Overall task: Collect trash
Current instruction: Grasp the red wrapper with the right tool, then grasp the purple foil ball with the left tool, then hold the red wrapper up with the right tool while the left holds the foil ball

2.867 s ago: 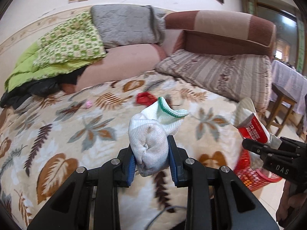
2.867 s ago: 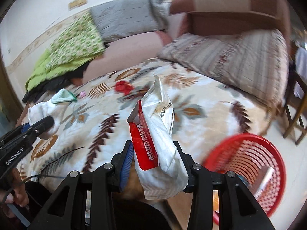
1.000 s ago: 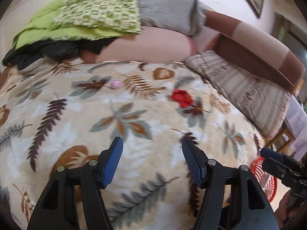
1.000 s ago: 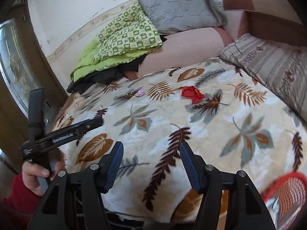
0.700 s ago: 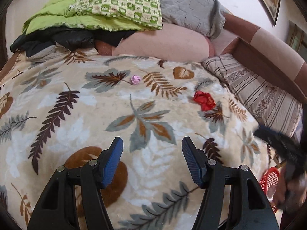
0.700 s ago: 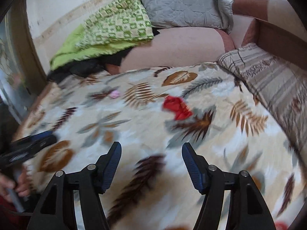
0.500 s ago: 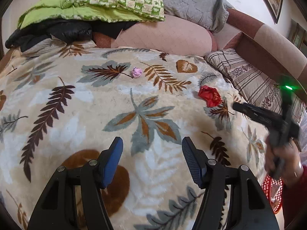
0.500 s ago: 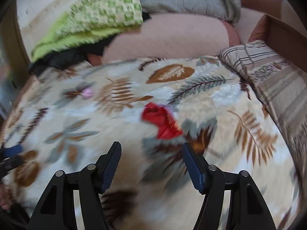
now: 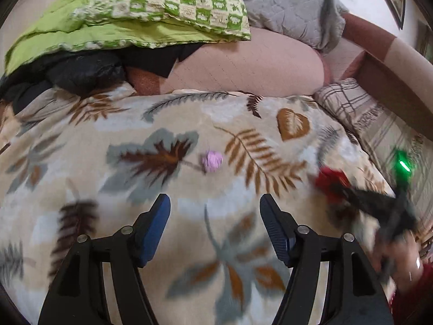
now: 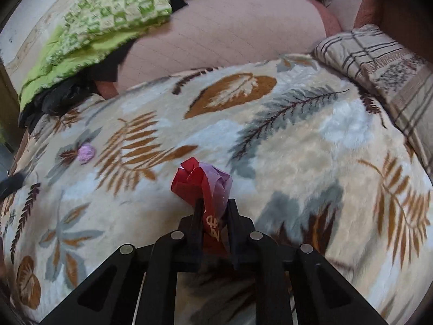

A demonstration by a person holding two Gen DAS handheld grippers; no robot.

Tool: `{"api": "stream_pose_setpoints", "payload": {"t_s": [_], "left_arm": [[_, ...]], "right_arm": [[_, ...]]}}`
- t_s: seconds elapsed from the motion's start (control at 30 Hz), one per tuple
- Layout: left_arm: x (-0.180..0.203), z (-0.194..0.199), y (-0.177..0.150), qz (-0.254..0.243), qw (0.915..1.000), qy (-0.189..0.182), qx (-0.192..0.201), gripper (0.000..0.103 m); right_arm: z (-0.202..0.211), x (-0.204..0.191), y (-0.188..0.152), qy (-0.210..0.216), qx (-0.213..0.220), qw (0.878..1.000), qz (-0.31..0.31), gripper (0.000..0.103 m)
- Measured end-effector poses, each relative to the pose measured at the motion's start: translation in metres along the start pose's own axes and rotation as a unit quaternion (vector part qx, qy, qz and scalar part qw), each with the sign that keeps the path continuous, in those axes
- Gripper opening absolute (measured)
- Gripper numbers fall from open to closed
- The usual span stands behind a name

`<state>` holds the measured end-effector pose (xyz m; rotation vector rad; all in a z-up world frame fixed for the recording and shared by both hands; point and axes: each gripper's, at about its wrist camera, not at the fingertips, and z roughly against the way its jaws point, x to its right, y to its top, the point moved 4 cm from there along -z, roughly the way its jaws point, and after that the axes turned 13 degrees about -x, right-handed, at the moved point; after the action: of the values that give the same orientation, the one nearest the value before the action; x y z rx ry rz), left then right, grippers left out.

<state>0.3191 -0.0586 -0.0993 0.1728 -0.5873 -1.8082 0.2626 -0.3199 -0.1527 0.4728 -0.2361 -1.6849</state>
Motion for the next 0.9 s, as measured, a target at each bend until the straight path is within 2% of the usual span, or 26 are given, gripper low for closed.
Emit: {"api": "stream_pose_setpoints", "payload": {"t_s": [0.07,0.2,0.27,0.33,0.4,0.43,0.6,0.7,0.9], "left_arm": [[-0.003,-0.022,0.018,0.005,0.9998,0.017,-0.009,0.068],[-0.009,-0.066,0.046,0.027,0.9989,0.019,-0.033,0.067],[-0.009,-0.088,0.055,0.032,0.9981,0.011,-0.052,0.060],[-0.009,-0.106,0.058,0.030,0.9968,0.027,-0.069,0.043],[-0.010,-0.116,0.059,0.026,0.9965,0.043,-0.068,0.032],[-0.009,-0.114,0.057,0.022,0.9966,0.049,-0.063,0.026],[-0.001,-0.076,0.029,0.015,0.9989,0.020,-0.041,0.025],[0.006,-0.035,-0.002,0.007,0.9999,0.004,-0.015,0.025],[0.024,0.041,-0.073,-0.021,0.9996,-0.002,0.016,0.025]], "right_arm": [[0.014,-0.004,-0.012,0.018,0.014,1.000,-0.010,0.016],[0.042,-0.012,-0.039,0.056,0.032,0.998,-0.024,0.016],[0.052,-0.018,-0.049,0.055,0.040,0.997,-0.019,0.016],[0.060,-0.023,-0.058,0.063,0.046,0.997,-0.018,0.016],[0.065,-0.028,-0.066,0.064,0.050,0.997,-0.016,0.016],[0.068,-0.031,-0.070,0.062,0.052,0.997,-0.013,0.016],[0.080,-0.042,-0.089,0.061,0.060,0.996,-0.013,0.016],[0.091,-0.054,-0.106,0.060,0.066,0.996,-0.011,0.016],[0.117,-0.073,-0.146,0.062,0.081,0.995,0.002,0.016]]}}
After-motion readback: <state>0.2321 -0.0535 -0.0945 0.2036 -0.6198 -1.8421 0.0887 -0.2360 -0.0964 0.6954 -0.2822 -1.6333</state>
